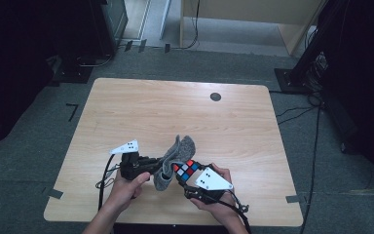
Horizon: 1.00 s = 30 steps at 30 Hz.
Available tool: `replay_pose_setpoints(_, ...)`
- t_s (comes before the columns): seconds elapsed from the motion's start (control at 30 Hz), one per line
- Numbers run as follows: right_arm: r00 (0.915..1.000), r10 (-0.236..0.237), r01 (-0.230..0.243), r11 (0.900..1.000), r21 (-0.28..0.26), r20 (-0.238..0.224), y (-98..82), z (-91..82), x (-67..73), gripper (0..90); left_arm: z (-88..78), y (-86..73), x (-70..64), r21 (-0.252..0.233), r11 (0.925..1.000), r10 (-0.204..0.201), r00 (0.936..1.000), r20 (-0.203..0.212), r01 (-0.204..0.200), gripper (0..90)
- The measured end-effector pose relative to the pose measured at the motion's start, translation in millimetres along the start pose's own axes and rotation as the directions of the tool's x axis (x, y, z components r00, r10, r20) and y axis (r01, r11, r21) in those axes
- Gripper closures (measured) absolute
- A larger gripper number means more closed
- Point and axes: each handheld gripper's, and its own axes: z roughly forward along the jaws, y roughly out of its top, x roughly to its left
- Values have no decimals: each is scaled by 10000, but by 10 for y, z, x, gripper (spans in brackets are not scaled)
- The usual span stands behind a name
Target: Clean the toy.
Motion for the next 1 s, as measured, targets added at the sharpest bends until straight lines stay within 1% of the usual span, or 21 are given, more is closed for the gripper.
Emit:
replay_pose_setpoints(0.03, 10000, 70, -69, 9999, -82, 68, 1, -15, -16, 348, 15, -9, 9, 203, 9998, -22, 10000, -74, 23, 804)
replay_pose_setpoints(0.07, 9995, 325, -324, 9992, -223, 45, 1, -30, -38, 348, 17, -14, 2, 208, 9998, 81, 9999, -70, -79, 804)
replay_pose_setpoints(0.1, 9982, 601, -602, 9976, -349, -35, 0, -42, -62, 348, -1, -7, -18, 26, 9999, 121, 9999, 79, -122, 804)
replay_pose_setpoints(0.17, 9974, 707, -713, 9966, -423, -149, -4, -44, -75, 348, -58, 42, -66, -583, 9983, 98, 9954, 949, -43, 804)
replay_pose_setpoints(0.2, 9984, 540, -544, 9981, -276, -147, -5, -31, -65, 349, -77, 71, -90, -707, 9974, 180, 9940, 1079, -104, 804)
replay_pose_setpoints(0.23, 9994, 334, -335, 9993, -145, -45, -8, -22, -49, 349, -76, 91, -109, -616, 9979, 250, 9956, 906, -195, 802)
replay_pose_setpoints(0.27, 9995, 301, -301, 9994, -147, -39, -10, -22, -41, 349, -64, 93, -104, -431, 9988, 258, 9970, 736, -227, 801)
replay_pose_setpoints(0.33, 9990, 408, -414, 9986, -324, -200, -1, -41, -46, 348, -25, 53, -41, 34, 10000, -51, 9993, 358, 50, 802)
replay_pose_setpoints(0.37, 9985, 484, -496, 9977, -458, -272, 10, -56, -52, 348, -4, 24, -16, 236, 9997, -76, 9999, 80, 74, 802)
replay_pose_setpoints(0.4, 9982, 522, -539, 9971, -547, -305, 21, -73, -60, 349, 6, 6, -7, 317, 9995, -84, 10000, -35, 85, 802)
replay_pose_setpoints(0.47, 9984, 495, -511, 9971, -569, -285, 33, -87, -70, 349, -19, 23, -49, 14, 10000, 56, 9995, 317, -57, 803)
replay_pose_setpoints(0.53, 9991, 389, -398, 9982, -459, -194, 29, -83, -67, 349, -68, 80, -120, -437, 9987, 317, 9950, 945, -277, 801)
replay_pose_setpoints(0.57, 9996, 265, -268, 9991, -320, -106, 25, -71, -61, 348, -76, 105, -144, -437, 9984, 393, 9957, 841, -358, 799)
replay_pose_setpoints(0.63, 9997, 246, -247, 9992, -303, -42, 24, -65, -50, 348, -53, 106, -140, -55, 9990, 441, 9990, 84, -441, 795)
replay_pose_setpoints(0.67, 9995, 295, -299, 9988, -395, -123, 30, -72, -48, 349, -27, 81, -118, 192, 9990, 419, 9986, -315, -413, 797)
replay_pose_setpoints(0.7, 9992, 351, -360, 9979, -538, -165, 40, -82, -45, 349, 1, 47, -91, 385, 9987, 356, 9978, -559, -334, 800)
replay_pose_setpoints(0.77, 9993, 355, -361, 9974, -619, -98, 61, -105, -44, 349, 28, 8, -68, 453, 9987, 259, 9979, -586, -232, 803)
replay_pose_setpoints(0.83, 9990, 424, -432, 9967, -694, -135, 53, -116, -58, 349, 11, 32, -135, 280, 9976, 646, 9964, -553, -632, 806)
replay_pose_setpoints(0.9, 9990, 452, -454, 9972, -595, -33, 40, -114, -76, 349, -37, 74, -229, -189, 9917, 1269, 9919, -53, -1270, 806)
replay_pose_setpoints(0.93, 9994, 319, -312, 9985, -443, 148, 38, -107, -78, 349, -52, 93, -270, -294, 9873, 1560, 9877, -97, -1562, 807)
replay_pose_setpoints(1.0, 9991, 367, -356, 9983, -472, 233, 47, -120, -97, 349, -50, 96, -307, -68, 9755, 2188, 9730, -742, -2199, 807)
